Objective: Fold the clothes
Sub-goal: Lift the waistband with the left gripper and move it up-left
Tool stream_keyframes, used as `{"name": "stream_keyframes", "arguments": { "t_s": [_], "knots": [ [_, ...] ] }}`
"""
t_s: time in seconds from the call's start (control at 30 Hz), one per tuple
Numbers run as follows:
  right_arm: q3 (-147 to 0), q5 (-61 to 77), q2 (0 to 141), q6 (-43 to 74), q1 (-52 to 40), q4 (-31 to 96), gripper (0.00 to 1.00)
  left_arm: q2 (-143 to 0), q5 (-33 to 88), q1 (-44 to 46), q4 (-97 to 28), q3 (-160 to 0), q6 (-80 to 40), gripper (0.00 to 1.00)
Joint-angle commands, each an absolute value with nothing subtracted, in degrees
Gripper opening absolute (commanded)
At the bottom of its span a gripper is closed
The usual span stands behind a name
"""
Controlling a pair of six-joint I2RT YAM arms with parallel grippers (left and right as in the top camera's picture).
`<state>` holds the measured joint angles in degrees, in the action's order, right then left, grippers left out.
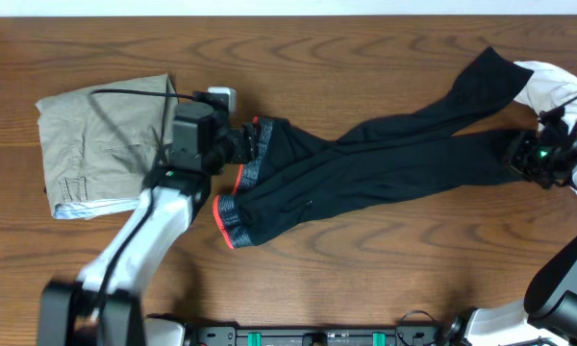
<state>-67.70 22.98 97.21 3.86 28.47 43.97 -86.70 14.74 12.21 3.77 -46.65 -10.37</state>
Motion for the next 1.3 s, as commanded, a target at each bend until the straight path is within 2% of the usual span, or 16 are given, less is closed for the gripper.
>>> {"name": "stream_keyframes", "arguments": {
  "t_s": [0.0, 0.27, 0.63, 0.7, 0.83, 1.13, 1.27],
  "knots": [
    [-67.9, 23.5, 96.7, 2.4, 27.3, 44.4, 0.02, -93.8, 17.3, 12.2, 5.4, -48.0, -9.6, 0.71],
    [-67.9, 22.5, 96.6, 2.0, 27.0, 46.2, 0.02, -107.1, 19.3, 12.2, 6.1, -56.0, -8.5, 0.72],
    [-67.9, 22.5, 96.6, 2.0, 26.9, 46.3, 0.02, -114.8, 21.6, 12.2, 6.3, -58.4, -5.2, 0.71],
    [-67.9, 22.5, 96.6, 2.0, 26.9, 46.3, 0.02, -115.0, 21.6, 12.2, 6.4, -58.4, -4.4, 0.62],
    [-67.9, 22.5, 96.7, 2.0, 26.9, 46.3, 0.02, -114.5, 21.6, 12.2, 7.6, -58.7, -4.1, 0.07],
    [-67.9, 22.5, 96.6, 2.0, 26.9, 43.9, 0.01, -105.0, 21.5, 10.1, 6.4, -64.4, -4.1, 0.06],
    [-67.9, 22.5, 96.6, 2.1, 26.9, 41.3, 0.01, -98.4, 17.7, 9.1, 6.1, -64.9, -4.1, 0.06]
  ]
}}
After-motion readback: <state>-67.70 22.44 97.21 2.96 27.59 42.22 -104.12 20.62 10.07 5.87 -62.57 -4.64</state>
